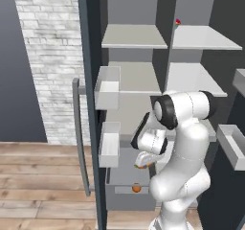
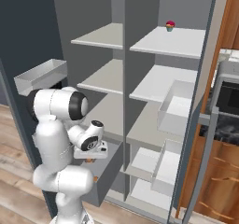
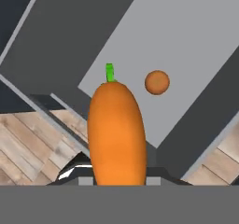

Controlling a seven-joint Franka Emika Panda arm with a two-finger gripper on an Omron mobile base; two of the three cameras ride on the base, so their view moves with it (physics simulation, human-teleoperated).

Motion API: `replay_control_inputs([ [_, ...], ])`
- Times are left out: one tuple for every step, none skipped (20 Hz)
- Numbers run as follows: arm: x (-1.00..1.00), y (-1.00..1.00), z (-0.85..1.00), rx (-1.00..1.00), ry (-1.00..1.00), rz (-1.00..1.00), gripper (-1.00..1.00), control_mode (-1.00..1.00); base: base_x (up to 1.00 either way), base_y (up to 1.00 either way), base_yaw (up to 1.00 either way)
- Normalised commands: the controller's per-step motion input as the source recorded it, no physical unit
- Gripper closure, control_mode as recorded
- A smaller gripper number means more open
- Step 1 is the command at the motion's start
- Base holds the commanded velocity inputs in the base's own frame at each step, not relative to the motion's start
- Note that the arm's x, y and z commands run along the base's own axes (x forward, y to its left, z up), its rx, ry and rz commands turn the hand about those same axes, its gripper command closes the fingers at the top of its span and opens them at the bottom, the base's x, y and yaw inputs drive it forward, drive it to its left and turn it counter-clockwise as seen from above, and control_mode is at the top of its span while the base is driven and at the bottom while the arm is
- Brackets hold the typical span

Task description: Take the carrot and tangerine from the fridge shelf and place them in the freezer drawer to begin freezing them.

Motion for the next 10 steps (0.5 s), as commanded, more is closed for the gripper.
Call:
replay_control_inputs([
  [0.6,0.0,-0.44,0.06,0.11,0.01,1.0,-1.0,0.0,0.0,0.0],
  [0.45,0.0,-0.57,0.01,0.12,0.02,1.0,-1.0,0.0,0.0,0.0],
  [0.39,0.0,-0.64,0.0,0.12,0.01,1.0,-1.0,0.0,0.0,0.0],
  [0.36,0.0,-0.6,0.0,0.12,0.0,1.0,-1.0,0.0,0.0,0.0],
  [0.39,0.0,-0.57,0.0,0.12,0.0,1.0,-1.0,0.0,0.0,0.0],
  [0.41,0.0,-0.57,0.0,0.12,0.0,1.0,-1.0,0.0,0.0,0.0],
  [0.37,0.0,-0.59,0.0,0.1,0.0,1.0,-1.0,0.0,0.0,0.0],
  [0.36,0.0,-0.57,0.0,0.07,0.0,1.0,-1.0,0.0,0.0,0.0],
  [0.31,0.0,-0.54,0.0,0.03,0.0,1.0,-1.0,0.0,0.0,0.0],
  [0.34,0.0,-0.54,0.0,0.03,0.0,1.0,-1.0,0.0,0.0,0.0],
])
